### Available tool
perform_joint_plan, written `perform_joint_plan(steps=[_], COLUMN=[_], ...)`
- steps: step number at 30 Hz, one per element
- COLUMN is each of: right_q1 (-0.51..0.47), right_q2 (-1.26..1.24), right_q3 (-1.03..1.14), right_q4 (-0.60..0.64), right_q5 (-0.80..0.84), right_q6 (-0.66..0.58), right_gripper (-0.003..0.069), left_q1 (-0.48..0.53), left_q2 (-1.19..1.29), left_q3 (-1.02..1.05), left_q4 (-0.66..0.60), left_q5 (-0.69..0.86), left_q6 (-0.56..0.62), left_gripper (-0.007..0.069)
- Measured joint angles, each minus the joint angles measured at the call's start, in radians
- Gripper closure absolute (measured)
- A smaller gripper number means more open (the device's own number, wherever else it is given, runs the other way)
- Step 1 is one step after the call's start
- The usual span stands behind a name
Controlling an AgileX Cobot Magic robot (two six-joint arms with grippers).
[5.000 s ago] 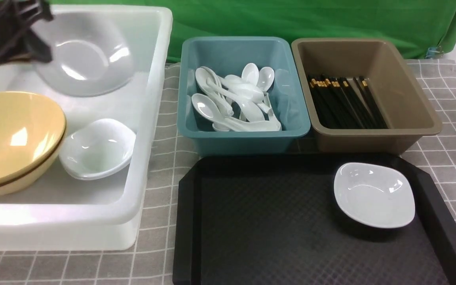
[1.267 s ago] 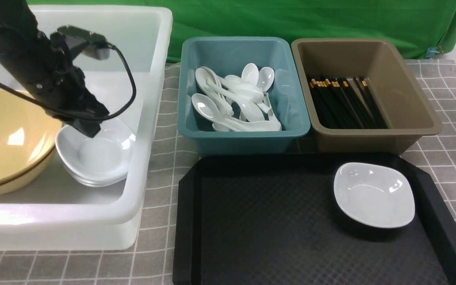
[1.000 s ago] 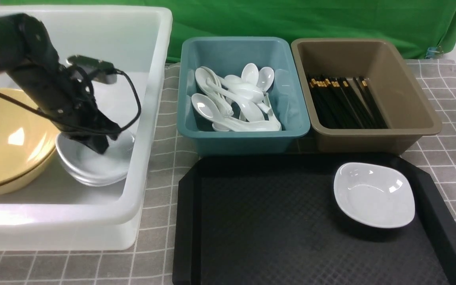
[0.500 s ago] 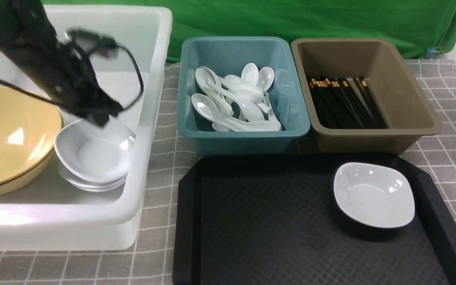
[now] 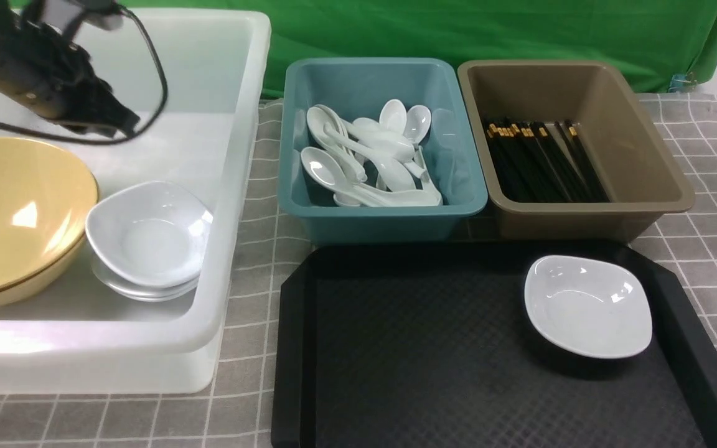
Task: On grey table put chopsticks spoon bowls plates into blue grey white boxes.
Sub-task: 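Place the white bowl into the white bin with the other dishes with the left gripper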
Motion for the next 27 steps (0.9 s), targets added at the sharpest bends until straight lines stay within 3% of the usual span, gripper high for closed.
perform_joint_plan(steps=[6,14,19,23,27], right_q1=[0.000,0.000,0.000,0.000,0.000], right_q2=[0.000,0.000,0.000,0.000,0.000], right_q3=[0.000,0.000,0.000,0.000,0.000], right_q4=[0.000,0.000,0.000,0.000,0.000], right_q5=[0.001,0.001,0.001,0.001,0.001], right_q6=[0.000,0.000,0.000,0.000,0.000], right_gripper=[0.0533,0.0533,0.0534,0.0536,0.0535], left_q1=[-0.025,-0.088,-0.102,-0.076,0.024], left_q2=[0.096,0.116,0.113,0.049,-0.012], left_q3=[0.000,0.000,0.000,-0.032,-0.047], left_q4=[-0.035,-0.188,-0.191,-0.095,-0.131], left_q5=[-0.001,0.035,0.051,0.068,0.071], left_q6=[0.056,0.189,0.204,0.118,-0.002], left_gripper=[0.0625,0.0623,0.0623,0.0623,0.0623])
